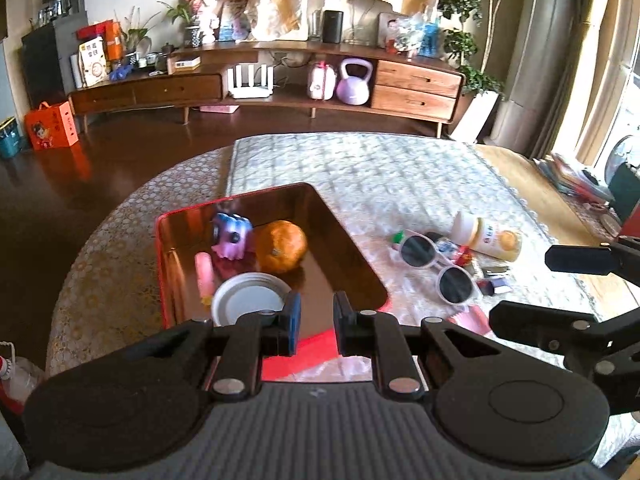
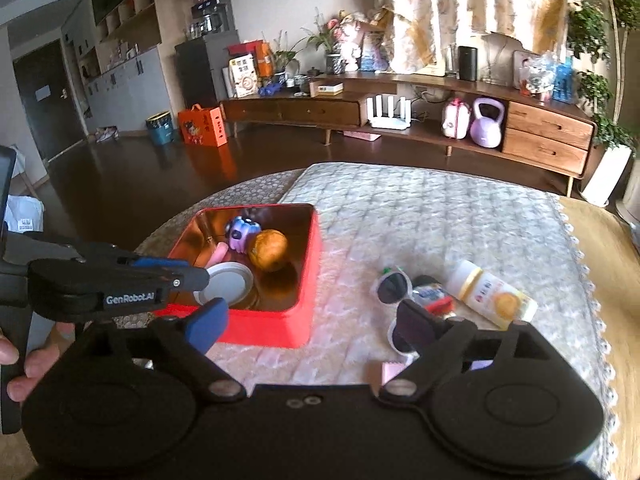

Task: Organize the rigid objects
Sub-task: 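Withdraw both tools from the red tin box, then close left tool on the pink comb while right tool moves to the purple block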

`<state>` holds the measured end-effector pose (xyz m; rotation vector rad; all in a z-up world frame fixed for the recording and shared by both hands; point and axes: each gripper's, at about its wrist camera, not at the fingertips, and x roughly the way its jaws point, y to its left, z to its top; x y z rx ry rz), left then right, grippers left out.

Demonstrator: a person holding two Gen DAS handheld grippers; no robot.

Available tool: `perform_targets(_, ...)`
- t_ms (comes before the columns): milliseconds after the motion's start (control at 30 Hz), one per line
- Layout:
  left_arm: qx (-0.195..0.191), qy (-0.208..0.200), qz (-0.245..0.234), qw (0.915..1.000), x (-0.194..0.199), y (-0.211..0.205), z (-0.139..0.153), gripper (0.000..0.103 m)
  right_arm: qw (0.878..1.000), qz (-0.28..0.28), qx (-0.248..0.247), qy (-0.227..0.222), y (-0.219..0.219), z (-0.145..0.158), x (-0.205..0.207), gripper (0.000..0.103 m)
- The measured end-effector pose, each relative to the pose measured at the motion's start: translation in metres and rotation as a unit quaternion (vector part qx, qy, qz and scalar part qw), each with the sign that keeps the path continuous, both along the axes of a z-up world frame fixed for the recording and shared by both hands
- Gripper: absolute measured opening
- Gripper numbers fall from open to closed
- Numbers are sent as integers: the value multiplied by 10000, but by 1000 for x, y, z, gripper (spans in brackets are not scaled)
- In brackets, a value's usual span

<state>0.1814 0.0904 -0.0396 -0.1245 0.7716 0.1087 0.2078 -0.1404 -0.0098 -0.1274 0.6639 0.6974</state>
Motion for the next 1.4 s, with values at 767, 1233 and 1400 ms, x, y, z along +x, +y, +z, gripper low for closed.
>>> perform_targets(767, -198, -125, -674, 9975, -15, -76, -8, 78, 9924, -1159, 382, 160, -128, -25, -11, 103)
perform_targets(1233, -331, -18, -605, 9976, 6, -106, -38, 86, 9860, -1537, 392, 511, -144, -56, 26, 103)
perform_targets(1400, -269, 87, -568, 9980, 19, -118, -56, 86, 9854, -1546, 355, 613, -137, -67, 44, 103)
